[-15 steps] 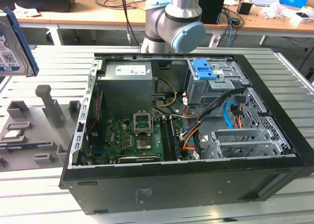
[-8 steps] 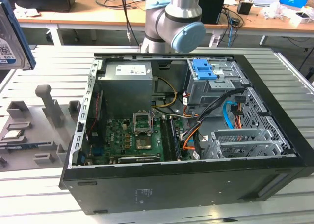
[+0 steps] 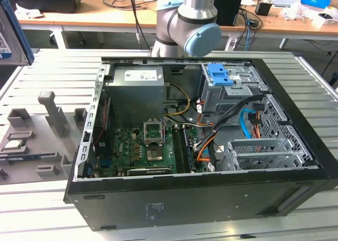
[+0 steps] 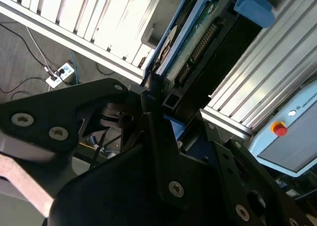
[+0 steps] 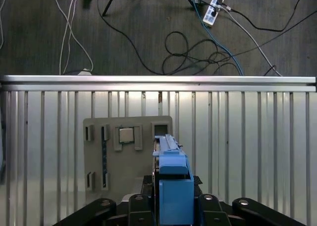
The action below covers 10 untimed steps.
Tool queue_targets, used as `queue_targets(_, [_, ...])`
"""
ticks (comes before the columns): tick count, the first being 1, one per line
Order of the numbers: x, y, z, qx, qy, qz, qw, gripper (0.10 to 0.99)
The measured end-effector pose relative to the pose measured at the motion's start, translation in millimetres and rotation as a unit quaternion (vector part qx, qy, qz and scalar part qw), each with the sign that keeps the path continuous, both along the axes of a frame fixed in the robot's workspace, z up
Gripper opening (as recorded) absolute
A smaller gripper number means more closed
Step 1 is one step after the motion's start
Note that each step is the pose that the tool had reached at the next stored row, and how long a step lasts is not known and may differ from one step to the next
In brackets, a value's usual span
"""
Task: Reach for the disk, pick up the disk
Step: 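Pick up the disk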
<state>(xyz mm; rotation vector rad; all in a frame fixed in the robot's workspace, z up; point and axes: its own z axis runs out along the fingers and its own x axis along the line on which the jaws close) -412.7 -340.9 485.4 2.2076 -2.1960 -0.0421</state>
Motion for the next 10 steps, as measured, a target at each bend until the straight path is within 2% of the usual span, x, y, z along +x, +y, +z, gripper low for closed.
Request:
queue_targets(6, [0.0,0.0,23.8,0.0,0.0,0.0,1.0,0.365])
queue_targets(7, [0.0,0.0,29.9,0.0,0.0,0.0,1.0,0.365])
queue_targets(10, [0.1,0.0,37.5,0.0,0.0001,0.0,1.0,0.365])
